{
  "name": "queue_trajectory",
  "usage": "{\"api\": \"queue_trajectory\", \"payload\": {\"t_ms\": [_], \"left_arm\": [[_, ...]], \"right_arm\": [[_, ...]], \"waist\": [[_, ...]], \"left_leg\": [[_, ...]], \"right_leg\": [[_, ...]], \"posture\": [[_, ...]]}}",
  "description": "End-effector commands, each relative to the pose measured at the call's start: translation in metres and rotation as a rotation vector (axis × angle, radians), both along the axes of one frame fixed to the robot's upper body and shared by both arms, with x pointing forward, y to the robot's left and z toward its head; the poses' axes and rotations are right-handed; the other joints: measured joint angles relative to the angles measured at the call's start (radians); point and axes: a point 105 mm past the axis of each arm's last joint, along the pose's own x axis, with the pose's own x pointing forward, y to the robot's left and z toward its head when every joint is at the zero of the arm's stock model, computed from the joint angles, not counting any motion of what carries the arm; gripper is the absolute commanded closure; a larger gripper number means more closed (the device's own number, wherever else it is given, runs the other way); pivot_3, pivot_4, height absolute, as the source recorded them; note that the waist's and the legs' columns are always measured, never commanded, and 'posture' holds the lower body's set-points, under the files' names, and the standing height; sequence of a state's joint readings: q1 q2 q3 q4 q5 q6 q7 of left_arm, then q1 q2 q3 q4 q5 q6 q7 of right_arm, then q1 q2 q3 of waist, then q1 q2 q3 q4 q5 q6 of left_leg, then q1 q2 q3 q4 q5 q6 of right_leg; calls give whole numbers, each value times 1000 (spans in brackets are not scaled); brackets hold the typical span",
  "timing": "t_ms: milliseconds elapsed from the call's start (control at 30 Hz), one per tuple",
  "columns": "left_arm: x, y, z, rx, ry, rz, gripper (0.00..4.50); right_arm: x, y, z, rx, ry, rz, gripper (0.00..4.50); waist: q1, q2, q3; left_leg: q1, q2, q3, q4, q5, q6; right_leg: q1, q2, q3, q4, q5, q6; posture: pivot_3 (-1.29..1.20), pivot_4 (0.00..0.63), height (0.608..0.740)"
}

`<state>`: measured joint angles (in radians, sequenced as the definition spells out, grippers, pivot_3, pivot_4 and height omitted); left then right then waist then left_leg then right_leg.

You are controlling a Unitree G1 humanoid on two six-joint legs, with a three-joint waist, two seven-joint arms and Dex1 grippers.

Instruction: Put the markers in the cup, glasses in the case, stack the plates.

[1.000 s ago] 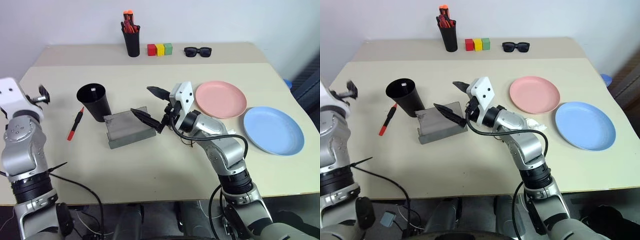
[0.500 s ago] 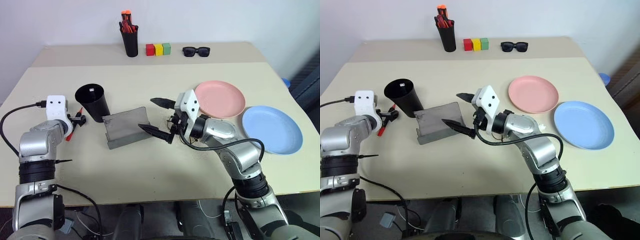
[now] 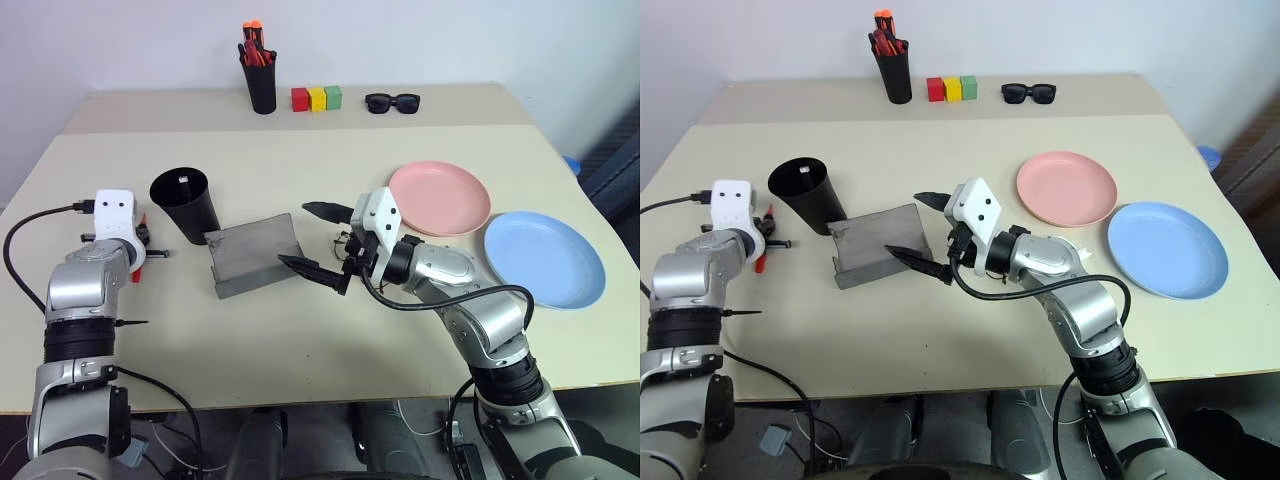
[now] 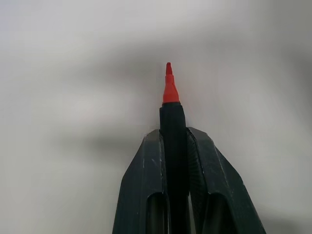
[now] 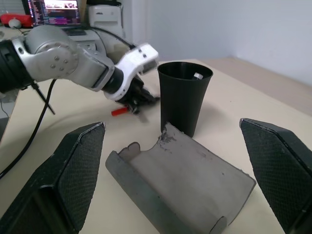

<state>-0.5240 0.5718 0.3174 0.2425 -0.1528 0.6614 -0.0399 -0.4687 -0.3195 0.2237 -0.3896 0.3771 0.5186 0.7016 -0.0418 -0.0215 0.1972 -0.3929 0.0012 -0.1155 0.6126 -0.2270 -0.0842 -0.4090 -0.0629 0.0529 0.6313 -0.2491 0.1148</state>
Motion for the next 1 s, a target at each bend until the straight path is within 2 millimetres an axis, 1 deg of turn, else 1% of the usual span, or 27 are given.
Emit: {"api": "queue_trajectory", "payload": {"t_ms": [33,67,100,167,200,233,267,300,367,433,533,767,867,1000], "left_arm": [[-23,7,129,65,-616,81,4469],[-29,1,144,78,-690,58,4469],[-32,-3,151,88,-728,41,4469],[-36,-21,171,117,-814,-40,4469],[-34,-37,177,130,-830,-110,4469],[-33,-48,181,138,-839,-159,4469],[-28,-66,180,163,-825,-234,4469],[-25,-80,177,176,-814,-292,4469],[-19,-95,168,173,-800,-354,4469],[-14,-103,160,170,-791,-371,4469],[-8,-107,146,148,-777,-363,4469],[-3,-108,124,183,-734,-356,4469],[-3,-105,113,167,-715,-343,4469],[-2,-105,106,153,-703,-337,4469]], "right_arm": [[-5,3,12,23,-48,25,0],[-5,3,12,26,-51,24,0],[-4,3,13,28,-52,24,0],[0,3,17,49,-68,1,0],[8,1,24,87,-74,-49,0],[15,-1,29,114,-76,-85,0],[20,-4,35,141,-75,-105,0],[24,-5,39,155,-78,-114,0],[25,-7,42,160,-90,-114,0],[27,-10,42,148,-104,-111,0],[31,-16,43,132,-121,-126,0],[33,-20,42,120,-137,-135,0],[32,-19,41,121,-137,-130,0],[29,-17,40,119,-132,-115,0]], "waist": [[6,-2,1],[10,-3,0],[12,-3,0],[19,-3,0],[21,-2,0],[22,-2,0],[22,-2,0],[24,-2,0],[27,-2,0],[24,-2,0],[18,-2,1],[4,-2,1],[2,-2,1],[0,-2,1]], "left_leg": [[-1,0,0,0,0,0],[-2,0,0,1,0,-1],[-2,0,0,1,0,-1],[-2,-1,1,0,0,-1],[-2,-1,1,0,0,-1],[-1,-1,1,0,0,-1],[0,-1,1,0,0,-1],[0,-1,1,1,1,-1],[0,-1,1,1,1,-2],[0,-1,1,1,1,-1],[0,-1,1,0,1,-1],[0,0,1,0,1,-1],[0,0,0,0,1,-1],[0,0,0,0,1,-1]], "right_leg": [[0,0,0,-1,0,0],[0,-1,-1,-1,0,0],[0,-1,-1,-1,0,0],[0,-2,0,-2,0,0],[0,-2,0,-2,0,0],[1,-1,0,-2,0,0],[1,-1,0,-1,0,0],[1,-1,0,-1,0,0],[2,-1,0,-1,0,0],[3,-1,0,-3,0,0],[1,0,0,-1,0,0],[1,0,0,-1,0,0],[1,0,0,-1,0,0],[1,0,0,-1,0,0]], "posture": [[0,150,740],[0,150,740],[0,150,740],[0,150,740],[0,150,740],[0,150,740],[0,150,740],[0,150,740],[0,150,740],[0,150,740],[0,150,740],[0,150,740],[0,150,740],[0,150,740]]}}
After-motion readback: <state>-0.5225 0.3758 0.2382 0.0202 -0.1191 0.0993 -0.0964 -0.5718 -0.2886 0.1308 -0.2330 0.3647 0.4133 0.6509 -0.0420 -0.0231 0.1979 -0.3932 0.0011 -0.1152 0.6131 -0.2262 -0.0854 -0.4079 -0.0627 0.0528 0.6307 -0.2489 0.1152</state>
